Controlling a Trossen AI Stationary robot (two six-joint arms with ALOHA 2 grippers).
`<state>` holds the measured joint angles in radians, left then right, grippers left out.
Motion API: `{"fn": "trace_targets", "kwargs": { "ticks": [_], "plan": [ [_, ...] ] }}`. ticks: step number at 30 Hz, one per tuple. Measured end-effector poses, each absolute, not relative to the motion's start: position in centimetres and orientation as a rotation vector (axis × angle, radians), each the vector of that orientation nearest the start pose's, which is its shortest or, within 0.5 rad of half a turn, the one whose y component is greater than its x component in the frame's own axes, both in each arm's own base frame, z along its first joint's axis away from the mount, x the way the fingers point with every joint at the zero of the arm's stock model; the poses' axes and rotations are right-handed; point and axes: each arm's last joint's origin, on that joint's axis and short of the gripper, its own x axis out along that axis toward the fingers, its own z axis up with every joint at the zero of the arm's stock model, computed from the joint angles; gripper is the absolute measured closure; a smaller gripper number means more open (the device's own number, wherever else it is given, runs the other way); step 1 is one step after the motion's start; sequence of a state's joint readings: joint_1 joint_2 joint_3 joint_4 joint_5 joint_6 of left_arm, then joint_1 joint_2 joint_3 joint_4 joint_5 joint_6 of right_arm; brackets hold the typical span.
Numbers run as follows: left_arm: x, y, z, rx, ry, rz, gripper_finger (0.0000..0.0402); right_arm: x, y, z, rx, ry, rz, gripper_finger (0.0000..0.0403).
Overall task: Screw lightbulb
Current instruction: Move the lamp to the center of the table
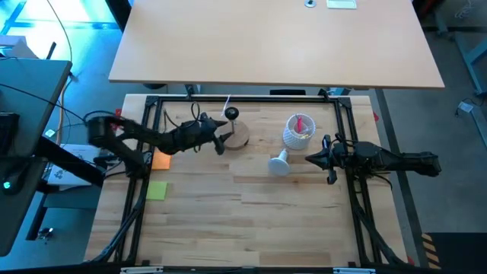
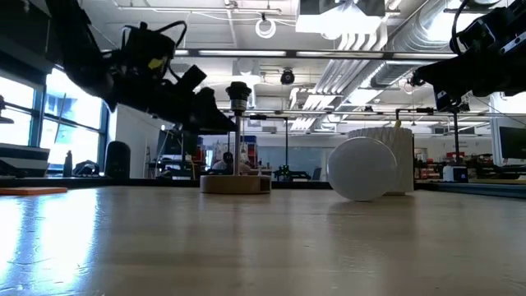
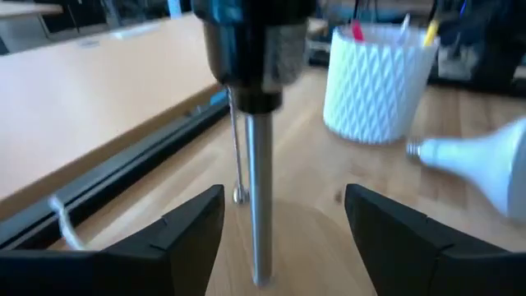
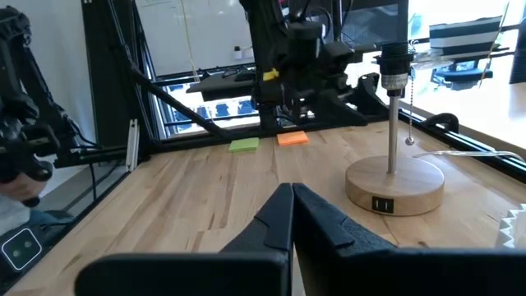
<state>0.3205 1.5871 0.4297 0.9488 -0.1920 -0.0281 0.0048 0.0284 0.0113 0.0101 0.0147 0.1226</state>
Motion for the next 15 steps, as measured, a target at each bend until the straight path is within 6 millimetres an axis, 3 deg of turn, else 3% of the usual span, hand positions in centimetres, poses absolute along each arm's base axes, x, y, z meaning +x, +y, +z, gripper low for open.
{"fn": "trace_targets", "kwargs": {
  "ticks": [8,15],
  "plan": [
    [27.0,10.0,12.7,-0.116,0.071,0.532,0.0176,9.9,0.0,16.6,0.123,0.006,-0.010,0.0403],
    [29.3,10.7,12.1,-0.161,0.042,0.531,0.0220,9.9,0.0,16.6,0.123,0.006,-0.011,0.0403]
  ]
}}
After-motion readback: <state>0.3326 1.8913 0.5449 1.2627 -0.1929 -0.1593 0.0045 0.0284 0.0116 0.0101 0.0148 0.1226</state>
